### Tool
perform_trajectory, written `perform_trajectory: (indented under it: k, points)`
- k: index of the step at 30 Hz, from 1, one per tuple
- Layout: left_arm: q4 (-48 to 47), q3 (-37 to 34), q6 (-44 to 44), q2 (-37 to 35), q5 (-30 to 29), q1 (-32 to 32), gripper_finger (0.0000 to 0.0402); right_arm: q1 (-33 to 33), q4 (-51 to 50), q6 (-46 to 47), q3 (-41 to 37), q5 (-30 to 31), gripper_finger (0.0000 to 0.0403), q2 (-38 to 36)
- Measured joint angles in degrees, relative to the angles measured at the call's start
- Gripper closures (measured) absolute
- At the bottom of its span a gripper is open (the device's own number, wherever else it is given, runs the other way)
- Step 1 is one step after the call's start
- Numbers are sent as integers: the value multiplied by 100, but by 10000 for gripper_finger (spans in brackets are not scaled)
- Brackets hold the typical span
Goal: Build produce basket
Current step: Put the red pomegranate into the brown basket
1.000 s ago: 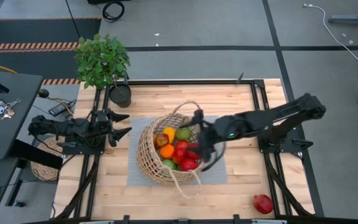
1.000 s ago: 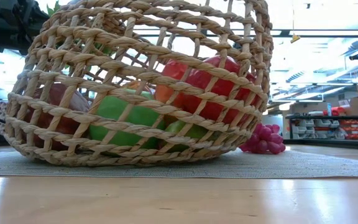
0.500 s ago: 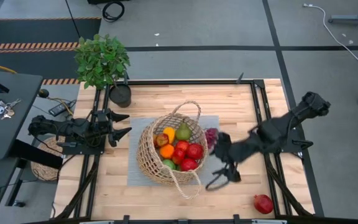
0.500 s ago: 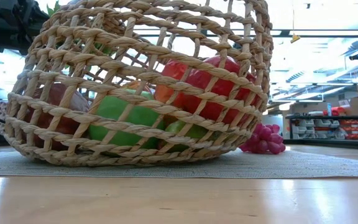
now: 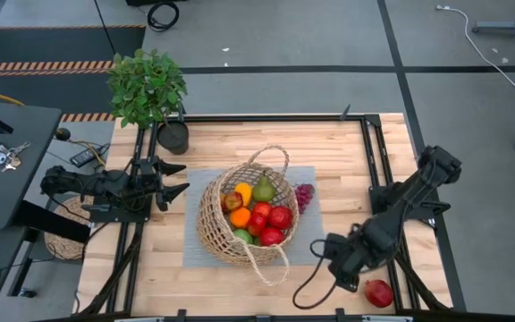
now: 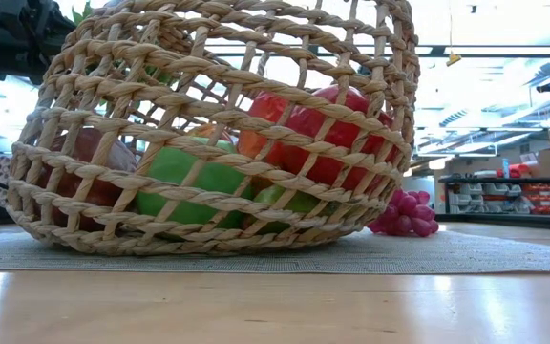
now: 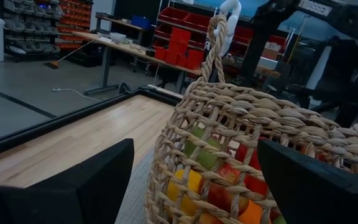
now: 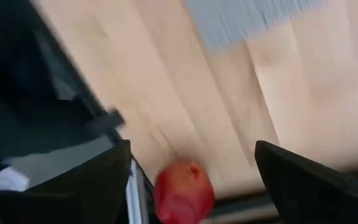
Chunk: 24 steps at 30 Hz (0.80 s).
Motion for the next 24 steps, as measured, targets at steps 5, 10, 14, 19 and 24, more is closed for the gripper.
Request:
perform_trajectory:
  k: [5, 10, 14, 19, 24]
  points:
    - [2, 0, 0, 0, -2, 0, 54, 289, 96, 1089, 0, -205, 36, 309]
    - [2, -2, -2, 0, 0, 0, 54, 599, 413, 2157, -14, -317, 6, 458]
    - [2, -3, -2, 0, 0, 0, 54, 865, 380, 2559, -21, -552, 8, 670]
    - [6, -4, -2, 0, 0, 0, 54, 1159, 427, 2953, -126, -852, 4, 889]
    - [4, -4, 1, 0, -1, 0, 54, 1233, 443, 2815, -129, -1340, 3, 1164]
